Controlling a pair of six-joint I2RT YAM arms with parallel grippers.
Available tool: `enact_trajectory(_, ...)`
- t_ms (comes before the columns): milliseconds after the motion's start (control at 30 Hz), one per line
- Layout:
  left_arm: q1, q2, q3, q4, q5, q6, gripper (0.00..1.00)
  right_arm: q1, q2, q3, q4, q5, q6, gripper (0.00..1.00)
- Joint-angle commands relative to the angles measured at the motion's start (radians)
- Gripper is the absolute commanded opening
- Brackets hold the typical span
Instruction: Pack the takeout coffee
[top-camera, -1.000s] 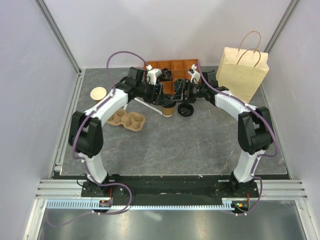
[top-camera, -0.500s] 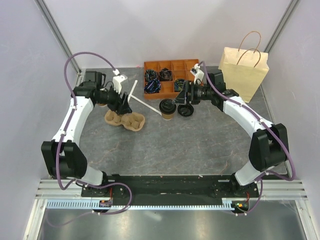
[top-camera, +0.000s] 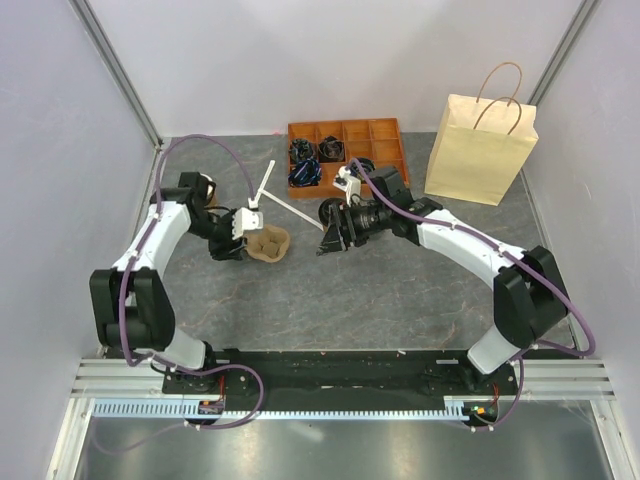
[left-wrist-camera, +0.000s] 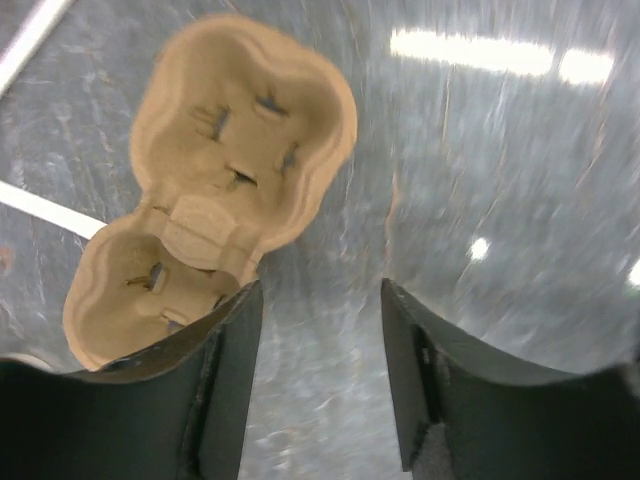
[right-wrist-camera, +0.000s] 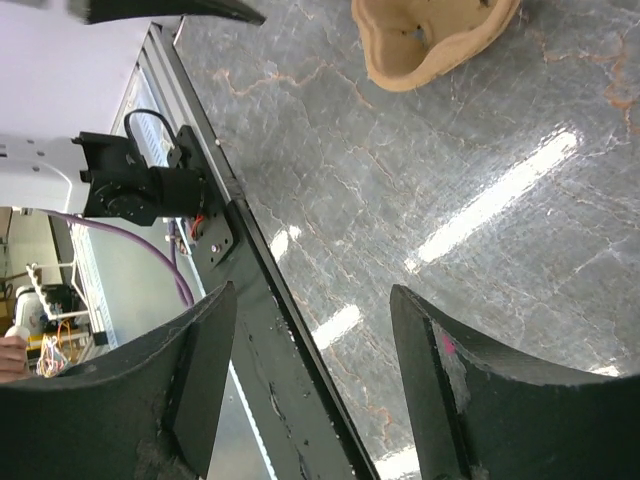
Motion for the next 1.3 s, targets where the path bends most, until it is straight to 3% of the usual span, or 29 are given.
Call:
enact_trajectory(0,0.003,0.064,0.027,-0.016,-0.084,0.275,0.54,0.006,0.026,0.004,0.010,-0.006,-0.035,0.71)
enact_trajectory(600,0.003,0.278,0.134,0.133,-0.135,0.097,0.47,0.020,0.063,0.033,0.033,-0.021,-0.007,0.71)
enact_trajectory(867,0.003,0.262,0.089,0.125,-0.138,0.105,0.26,0.020,0.066,0.035,0.039,-0.015,-0.007,0.70)
enact_trajectory(933,0.000,0.256,0.076,0.117,-0.144,0.091,0.15,0.020,0.067,0.038,0.042,-0.015,-0.007,0.70)
enact_trajectory(1033,0.000,0.249,0.078,0.102,-0.150,0.016,0.02,0.020,0.069,0.047,0.042,-0.014,-0.006,0.70)
enact_trajectory(1267,-0.001,0.166,0.078,0.077,-0.159,-0.373,0.02,0.023,0.066,0.072,0.045,0.002,-0.012,0.69)
